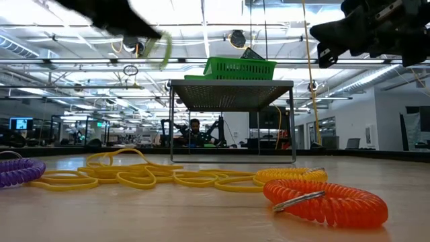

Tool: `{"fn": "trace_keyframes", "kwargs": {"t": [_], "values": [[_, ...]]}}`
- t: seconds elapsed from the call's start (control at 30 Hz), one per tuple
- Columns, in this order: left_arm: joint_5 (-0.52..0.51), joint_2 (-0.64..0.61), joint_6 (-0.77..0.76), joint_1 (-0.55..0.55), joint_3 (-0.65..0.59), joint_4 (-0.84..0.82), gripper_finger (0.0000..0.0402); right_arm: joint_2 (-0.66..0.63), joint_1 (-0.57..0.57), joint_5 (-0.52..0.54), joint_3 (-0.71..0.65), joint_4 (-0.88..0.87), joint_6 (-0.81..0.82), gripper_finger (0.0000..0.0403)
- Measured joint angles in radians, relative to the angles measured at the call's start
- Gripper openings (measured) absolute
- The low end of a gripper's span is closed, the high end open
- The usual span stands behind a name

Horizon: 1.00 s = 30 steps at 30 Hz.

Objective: Pick & Place Office Desk Supplies
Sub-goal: Put the green spring keychain into the right green bin on the shelf

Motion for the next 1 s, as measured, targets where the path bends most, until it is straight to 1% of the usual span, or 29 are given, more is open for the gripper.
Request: {"fn": "trace_keyframes", "kwargs": {"t": [0.07,0.13,0.2,0.27,0.37,0.5,0.57,0.67,0.73,0.77,0.87,1.0], "values": [[0.054,0.015,0.106,0.026,0.012,0.085,0.0015,0.02,0.02,0.035,0.0,0.04,0.0,0.0006],[0.109,0.038,0.194,0.055,0.025,0.154,0.0009,0.041,0.043,0.096,0.0,0.069,0.005,0.0008],[0.169,0.07,0.249,0.09,0.038,0.225,0.0008,0.068,0.065,0.151,0.0,0.106,0.011,0.0015],[0.229,0.108,0.279,0.121,0.052,0.277,0.001,0.095,0.087,0.179,0.0,0.148,0.011,0.0029],[0.302,0.181,0.317,0.157,0.102,0.298,0.0015,0.141,0.116,0.178,0.0,0.224,0.011,0.0066],[0.383,0.287,0.367,0.185,0.209,0.299,0.0007,0.217,0.155,0.18,0.0,0.359,0.006,0.0132],[0.425,0.336,0.393,0.194,0.267,0.298,0.0008,0.258,0.175,0.204,0.0,0.419,-0.006,0.0166],[0.449,0.398,0.429,0.194,0.351,0.296,0.0017,0.316,0.201,0.289,0.007,0.471,-0.041,0.0207],[0.449,0.434,0.451,0.194,0.4,0.295,0.002,0.352,0.215,0.331,0.027,0.471,-0.071,0.0226],[0.449,0.45,0.461,0.195,0.423,0.289,0.002,0.372,0.223,0.336,0.041,0.467,-0.083,0.0232],[0.453,0.492,0.474,0.204,0.488,0.241,0.0015,0.433,0.242,0.335,0.093,0.465,-0.096,0.0237],[0.452,0.522,0.476,0.217,0.546,0.164,0.0007,0.507,0.261,0.333,0.148,0.449,-0.123,0.0224]]}}
